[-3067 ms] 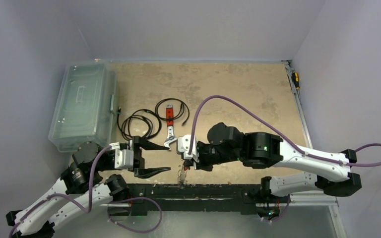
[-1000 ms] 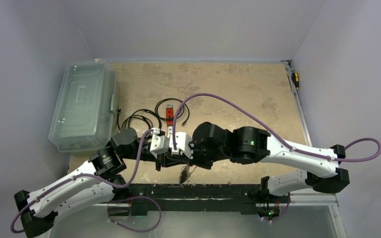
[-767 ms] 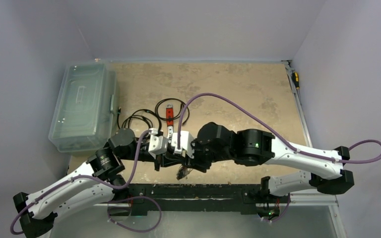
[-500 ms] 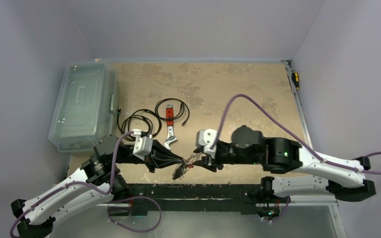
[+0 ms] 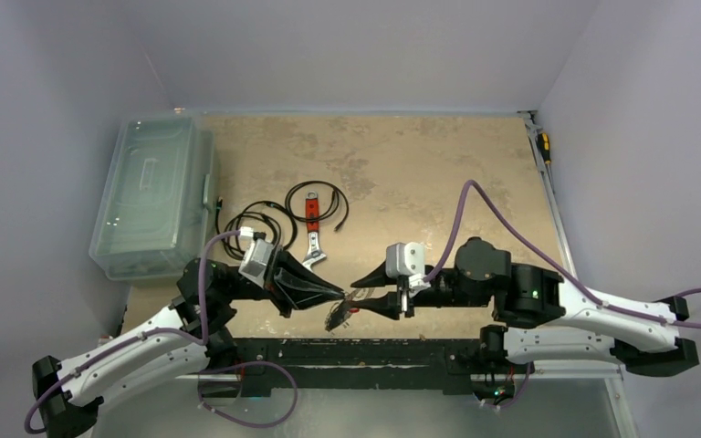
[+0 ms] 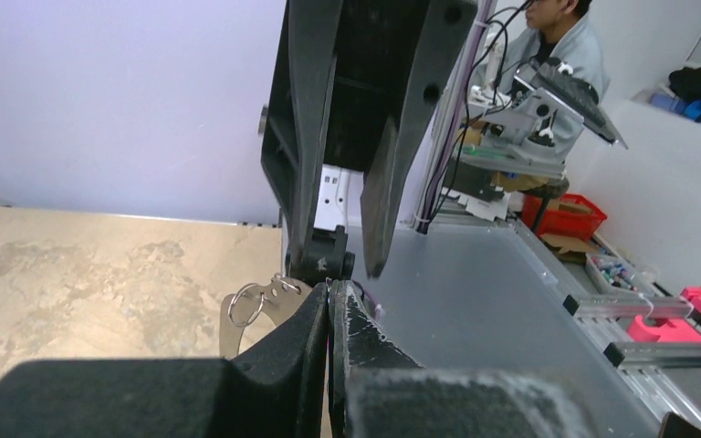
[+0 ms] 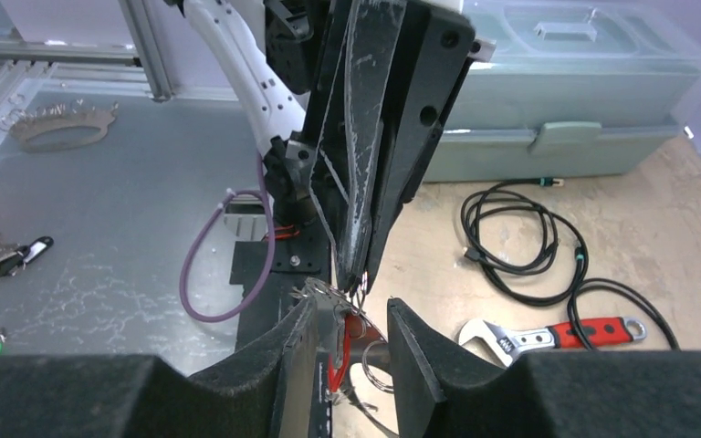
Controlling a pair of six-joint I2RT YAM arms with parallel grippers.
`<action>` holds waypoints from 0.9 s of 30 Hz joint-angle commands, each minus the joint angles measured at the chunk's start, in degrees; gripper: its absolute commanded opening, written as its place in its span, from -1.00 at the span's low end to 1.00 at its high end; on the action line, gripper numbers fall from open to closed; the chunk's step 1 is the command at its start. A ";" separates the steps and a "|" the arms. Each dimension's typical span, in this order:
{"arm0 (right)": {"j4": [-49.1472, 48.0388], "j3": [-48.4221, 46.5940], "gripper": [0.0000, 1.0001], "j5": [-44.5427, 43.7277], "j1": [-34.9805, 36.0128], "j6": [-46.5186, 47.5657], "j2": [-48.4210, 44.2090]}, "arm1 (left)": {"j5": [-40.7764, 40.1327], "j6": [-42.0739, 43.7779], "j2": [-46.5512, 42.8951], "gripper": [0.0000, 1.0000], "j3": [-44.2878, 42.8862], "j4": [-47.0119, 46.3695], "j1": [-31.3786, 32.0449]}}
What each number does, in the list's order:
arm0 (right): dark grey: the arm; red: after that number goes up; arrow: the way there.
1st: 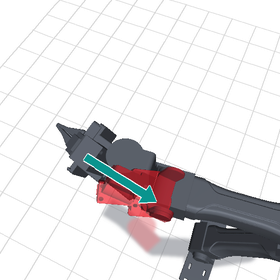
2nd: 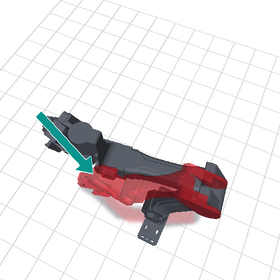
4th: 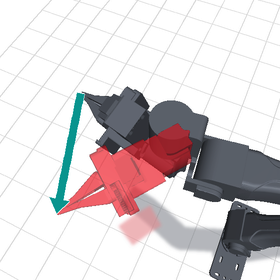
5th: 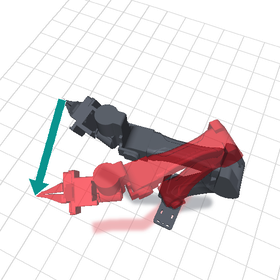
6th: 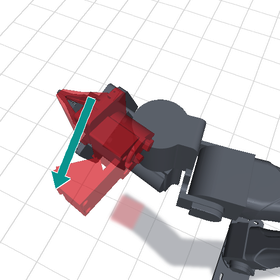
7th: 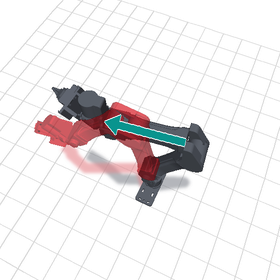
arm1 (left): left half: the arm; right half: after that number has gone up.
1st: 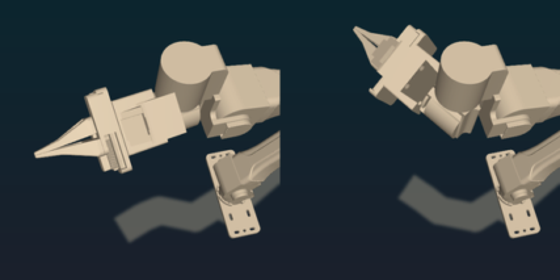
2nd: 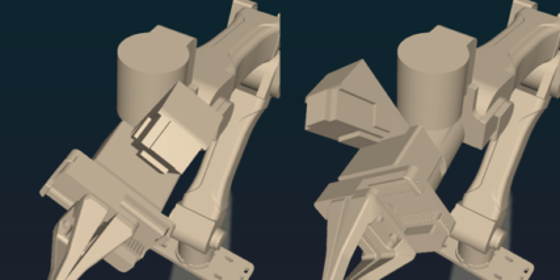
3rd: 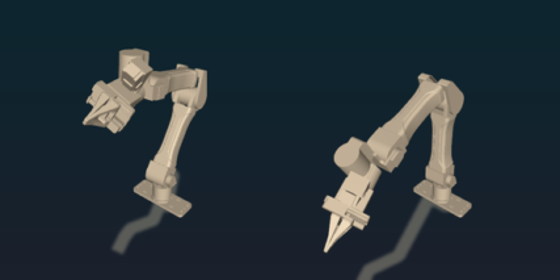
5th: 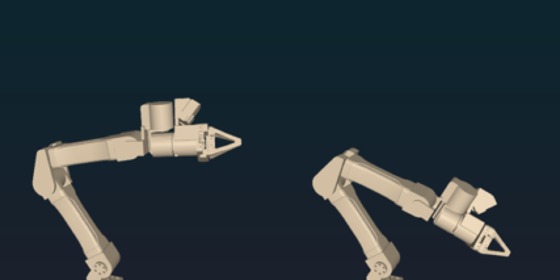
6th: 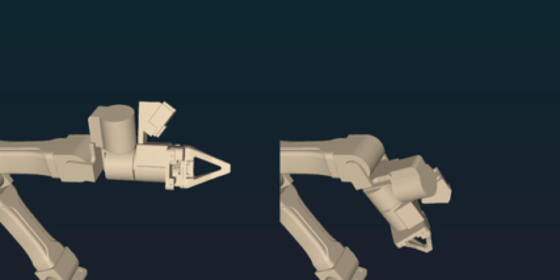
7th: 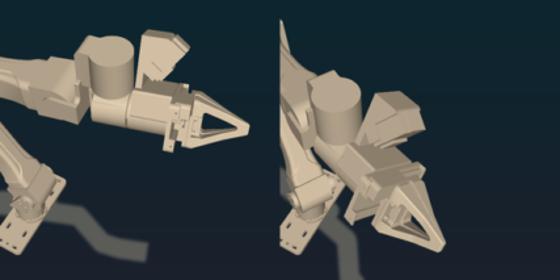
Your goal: Put the keys on the keyring
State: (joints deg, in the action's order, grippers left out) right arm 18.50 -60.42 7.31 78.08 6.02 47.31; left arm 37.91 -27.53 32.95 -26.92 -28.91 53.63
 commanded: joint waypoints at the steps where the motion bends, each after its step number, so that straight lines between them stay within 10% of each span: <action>1: -4.30 2.03 -0.26 0.28 0.14 -1.43 -0.67 | -1.30 -5.08 0.76 -1.00 0.92 -11.47 -0.28; 27: -10.25 14.92 -0.20 -5.64 0.14 -10.77 -7.79 | -9.01 0.17 -2.08 -1.00 1.02 -3.15 -0.28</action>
State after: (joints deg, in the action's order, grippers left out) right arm 10.24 -46.70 3.40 78.06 -2.85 39.92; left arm 31.29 -28.69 31.40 -25.47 -30.30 53.63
